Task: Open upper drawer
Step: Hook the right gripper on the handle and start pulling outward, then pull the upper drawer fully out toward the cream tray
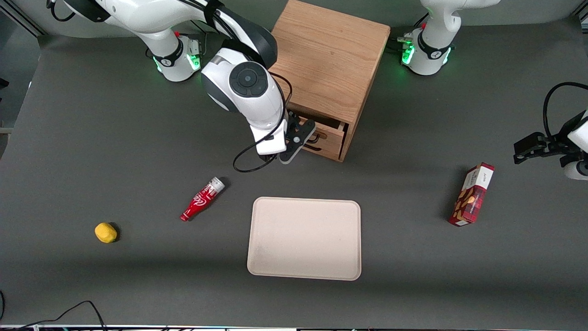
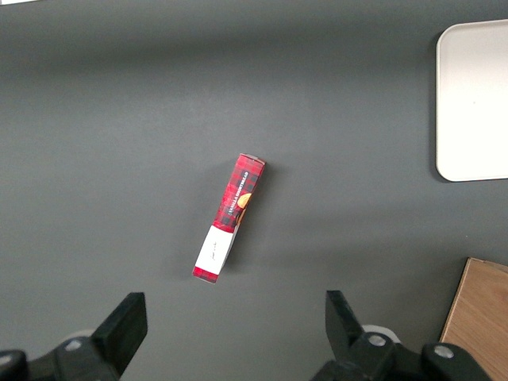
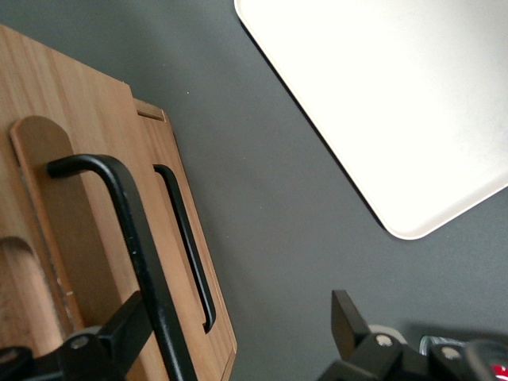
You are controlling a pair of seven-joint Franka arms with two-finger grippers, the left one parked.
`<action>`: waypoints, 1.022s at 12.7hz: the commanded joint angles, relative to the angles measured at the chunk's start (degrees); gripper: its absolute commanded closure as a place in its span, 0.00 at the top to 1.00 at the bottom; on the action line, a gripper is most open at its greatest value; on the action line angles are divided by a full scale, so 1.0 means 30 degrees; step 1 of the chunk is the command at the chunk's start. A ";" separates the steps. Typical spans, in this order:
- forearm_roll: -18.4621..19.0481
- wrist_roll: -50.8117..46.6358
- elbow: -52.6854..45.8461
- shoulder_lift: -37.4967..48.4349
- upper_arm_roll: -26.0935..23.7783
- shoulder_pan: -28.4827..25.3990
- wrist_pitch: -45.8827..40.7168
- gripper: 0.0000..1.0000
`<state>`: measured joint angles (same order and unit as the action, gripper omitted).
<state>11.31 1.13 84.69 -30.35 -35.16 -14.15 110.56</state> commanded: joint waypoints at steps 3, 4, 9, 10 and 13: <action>0.0360 0.1147 -0.0075 -0.0077 0.0524 -0.0058 0.0266 1.00; 0.0418 0.1641 -0.0134 -0.0165 0.0818 -0.0175 0.0266 1.00; 0.0302 0.3401 -0.1596 -0.0780 0.2281 -0.0206 0.0295 1.00; 0.0302 0.3810 -0.1831 -0.0955 0.2546 -0.0206 0.0295 1.00; 0.0272 0.4281 -0.2535 -0.1219 0.3308 -0.0206 0.0324 1.00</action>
<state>11.33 12.11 80.30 -32.13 -26.47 -14.18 111.53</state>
